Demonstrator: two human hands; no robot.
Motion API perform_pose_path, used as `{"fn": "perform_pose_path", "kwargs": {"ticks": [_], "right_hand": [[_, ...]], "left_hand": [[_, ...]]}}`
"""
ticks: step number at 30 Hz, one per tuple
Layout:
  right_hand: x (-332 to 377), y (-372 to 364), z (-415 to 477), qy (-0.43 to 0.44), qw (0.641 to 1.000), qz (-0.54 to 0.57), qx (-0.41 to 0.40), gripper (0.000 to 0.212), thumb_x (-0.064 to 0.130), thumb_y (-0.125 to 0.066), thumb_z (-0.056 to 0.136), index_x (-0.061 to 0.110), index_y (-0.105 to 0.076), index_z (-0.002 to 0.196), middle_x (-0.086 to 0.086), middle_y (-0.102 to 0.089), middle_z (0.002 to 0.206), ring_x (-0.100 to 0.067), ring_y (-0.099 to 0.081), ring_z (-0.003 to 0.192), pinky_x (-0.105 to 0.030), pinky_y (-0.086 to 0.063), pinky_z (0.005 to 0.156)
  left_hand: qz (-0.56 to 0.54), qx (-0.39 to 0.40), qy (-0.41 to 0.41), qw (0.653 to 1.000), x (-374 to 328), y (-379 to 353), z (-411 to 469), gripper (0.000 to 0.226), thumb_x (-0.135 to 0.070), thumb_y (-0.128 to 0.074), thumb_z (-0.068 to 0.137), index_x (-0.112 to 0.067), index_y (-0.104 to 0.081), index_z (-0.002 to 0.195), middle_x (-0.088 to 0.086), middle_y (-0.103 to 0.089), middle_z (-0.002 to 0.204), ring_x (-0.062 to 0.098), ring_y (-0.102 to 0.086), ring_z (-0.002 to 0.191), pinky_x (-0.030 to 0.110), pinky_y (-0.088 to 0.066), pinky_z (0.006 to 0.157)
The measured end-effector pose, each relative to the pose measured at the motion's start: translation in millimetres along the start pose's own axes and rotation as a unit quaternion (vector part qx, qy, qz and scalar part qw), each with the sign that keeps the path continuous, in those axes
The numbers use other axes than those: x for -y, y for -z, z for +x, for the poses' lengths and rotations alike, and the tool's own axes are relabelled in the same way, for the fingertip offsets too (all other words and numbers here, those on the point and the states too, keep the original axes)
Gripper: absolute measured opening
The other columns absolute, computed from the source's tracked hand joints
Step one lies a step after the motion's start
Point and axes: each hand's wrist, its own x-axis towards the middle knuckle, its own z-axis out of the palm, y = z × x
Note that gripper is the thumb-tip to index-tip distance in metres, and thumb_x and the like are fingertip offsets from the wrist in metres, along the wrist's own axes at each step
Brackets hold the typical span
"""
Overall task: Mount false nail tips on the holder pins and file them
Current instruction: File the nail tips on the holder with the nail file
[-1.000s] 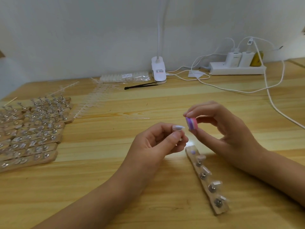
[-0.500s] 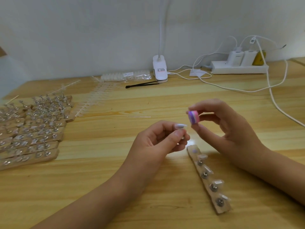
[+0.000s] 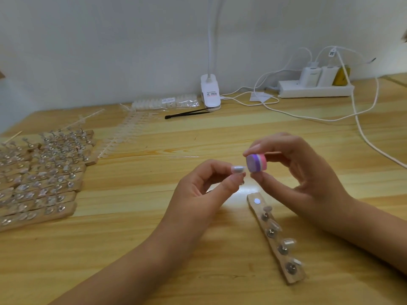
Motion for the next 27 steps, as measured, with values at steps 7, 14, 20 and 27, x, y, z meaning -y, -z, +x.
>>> {"fn": "perform_pose_path", "kwargs": {"ticks": [7,14,20,27], "right_hand": [[0.4,0.6,-0.9,-0.037,0.999,-0.007,-0.001,0.036,0.022,-0.065,0.091,0.022,-0.054,0.124,0.007,-0.064,0.112,-0.019,-0.065,0.102,-0.030,-0.054,0.090],[5.5,4.7,3.8,0.078,0.989,-0.124,-0.019,0.028,0.011,-0.064,0.090,0.016,-0.057,0.117,-0.008,-0.054,0.105,-0.016,-0.058,0.100,-0.029,-0.049,0.087],[5.8,3.1,2.3,0.076,0.987,-0.143,-0.013,0.026,0.011,-0.066,0.089,0.023,-0.062,0.111,-0.008,-0.052,0.103,-0.012,-0.055,0.102,-0.031,-0.047,0.089],[7.7,1.9,2.7,0.066,0.989,-0.131,-0.006,0.022,0.013,-0.065,0.089,0.018,-0.064,0.111,-0.008,-0.052,0.102,-0.014,-0.057,0.100,-0.037,-0.049,0.086]], "left_hand": [[0.006,-0.015,-0.017,1.000,1.0,2.6,0.4,0.007,-0.033,-0.073,0.084,-0.026,-0.070,0.085,-0.010,-0.070,0.089,0.006,-0.065,0.089,0.031,-0.053,0.092],[-0.012,0.004,0.009,1.000,1.7,2.9,-1.3,0.013,-0.039,-0.075,0.077,-0.028,-0.074,0.083,-0.005,-0.072,0.083,0.007,-0.069,0.079,0.020,-0.054,0.076],[-0.023,0.005,0.030,0.999,1.6,3.8,-1.3,0.014,-0.040,-0.075,0.075,-0.026,-0.072,0.075,-0.006,-0.070,0.079,0.006,-0.068,0.077,0.018,-0.053,0.074],[-0.038,0.004,0.044,0.998,2.0,2.6,-0.5,0.016,-0.041,-0.075,0.073,-0.026,-0.073,0.076,-0.006,-0.071,0.079,0.007,-0.068,0.078,0.019,-0.053,0.076]]}}
